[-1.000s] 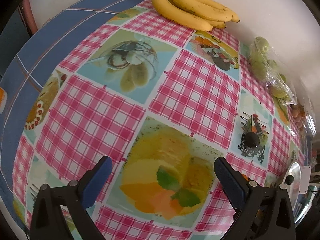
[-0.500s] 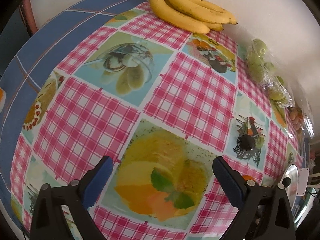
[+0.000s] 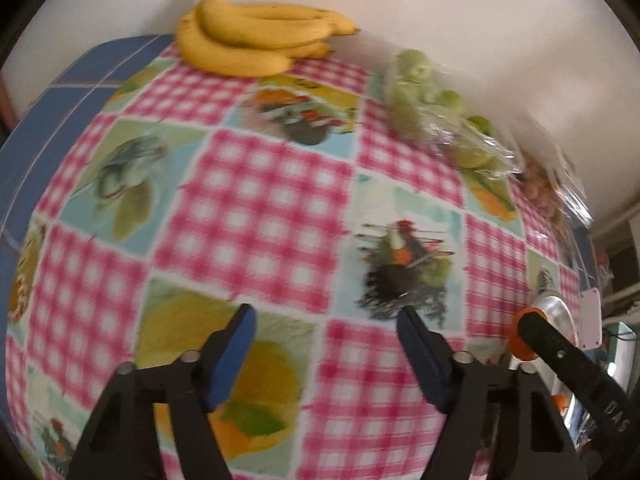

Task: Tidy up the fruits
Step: 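Close the left gripper on the dark plum while the right gripper holds the orange, then carry the orange and dark plum into the steel bowl with both grippers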

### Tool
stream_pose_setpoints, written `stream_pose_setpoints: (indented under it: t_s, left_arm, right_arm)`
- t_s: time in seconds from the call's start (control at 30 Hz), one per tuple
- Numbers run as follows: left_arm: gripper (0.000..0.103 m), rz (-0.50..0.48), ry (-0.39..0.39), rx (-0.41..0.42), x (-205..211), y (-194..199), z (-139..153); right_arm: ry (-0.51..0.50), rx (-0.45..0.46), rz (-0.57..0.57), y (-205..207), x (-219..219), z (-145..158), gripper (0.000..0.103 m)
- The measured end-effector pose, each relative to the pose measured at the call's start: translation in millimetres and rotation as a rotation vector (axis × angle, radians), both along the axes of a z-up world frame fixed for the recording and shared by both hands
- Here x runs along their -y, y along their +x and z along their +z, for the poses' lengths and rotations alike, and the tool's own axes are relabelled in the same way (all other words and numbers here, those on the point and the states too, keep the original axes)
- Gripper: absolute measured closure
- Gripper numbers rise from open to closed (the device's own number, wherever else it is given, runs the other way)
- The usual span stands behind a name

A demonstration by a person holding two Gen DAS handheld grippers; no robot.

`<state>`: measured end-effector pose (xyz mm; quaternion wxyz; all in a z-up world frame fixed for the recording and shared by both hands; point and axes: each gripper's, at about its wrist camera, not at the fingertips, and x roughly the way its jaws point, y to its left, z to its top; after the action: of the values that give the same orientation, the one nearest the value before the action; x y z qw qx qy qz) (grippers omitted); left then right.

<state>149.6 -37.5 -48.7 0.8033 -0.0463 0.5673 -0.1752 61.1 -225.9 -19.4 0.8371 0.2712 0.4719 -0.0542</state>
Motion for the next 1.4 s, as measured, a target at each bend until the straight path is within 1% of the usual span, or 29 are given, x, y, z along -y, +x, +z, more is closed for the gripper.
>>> stream_pose_setpoints:
  t_s: [0.03,0.17,0.2,0.3,0.43,0.57,0.67,0.73,0.87,0.93,1.17,1.4]
  left_arm:
    - [0.036,-0.008,-0.005,0.005,4.9,1.6,0.2]
    - [0.049,-0.043,-0.032,0.010,21.5,5.6,-0.2]
    - [0.051,-0.053,-0.037,0.009,26.3,6.7,-0.9]
    - [0.055,-0.075,-0.029,0.021,39.4,8.7,-2.9]
    - [0.056,-0.089,-0.027,0.021,48.4,10.0,-9.2]
    - [0.065,-0.095,-0.033,0.016,55.7,12.1,-16.8]
    - [0.075,-0.085,-0.018,0.039,57.3,11.6,-17.6]
    - [0.076,-0.080,-0.046,0.027,55.1,13.0,-17.2]
    - [0.076,-0.073,-0.044,0.024,50.1,12.0,-13.5]
    - [0.076,-0.068,-0.056,0.015,46.5,11.0,-11.0]
    - [0.076,-0.072,-0.073,0.037,39.2,-4.3,19.6]
    - [0.076,-0.121,-0.073,0.079,50.0,-28.7,46.3]
  right_arm:
    - [0.012,0.007,-0.014,-2.0,6.7,1.8,0.065]
    - [0.034,0.021,-0.043,-6.0,22.2,3.6,0.065]
    - [0.040,0.023,-0.048,-5.7,24.3,2.8,0.065]
    - [0.055,0.027,-0.059,-5.2,30.3,1.9,0.065]
    - [0.056,0.040,-0.061,-6.0,33.9,4.2,0.065]
    - [0.060,0.042,-0.062,-7.3,36.2,4.4,0.065]
    - [0.061,0.041,-0.059,-6.7,36.7,3.7,0.065]
    - [0.063,0.041,-0.059,-6.7,37.0,3.5,0.065]
    - [0.067,0.039,-0.063,-8.5,38.8,3.7,0.065]
    - [0.068,0.040,-0.066,-10.7,39.3,4.9,0.065]
    - [0.068,0.059,-0.079,-24.1,40.2,16.4,0.065]
    - [0.040,0.035,-0.117,-46.2,44.6,19.0,0.065]
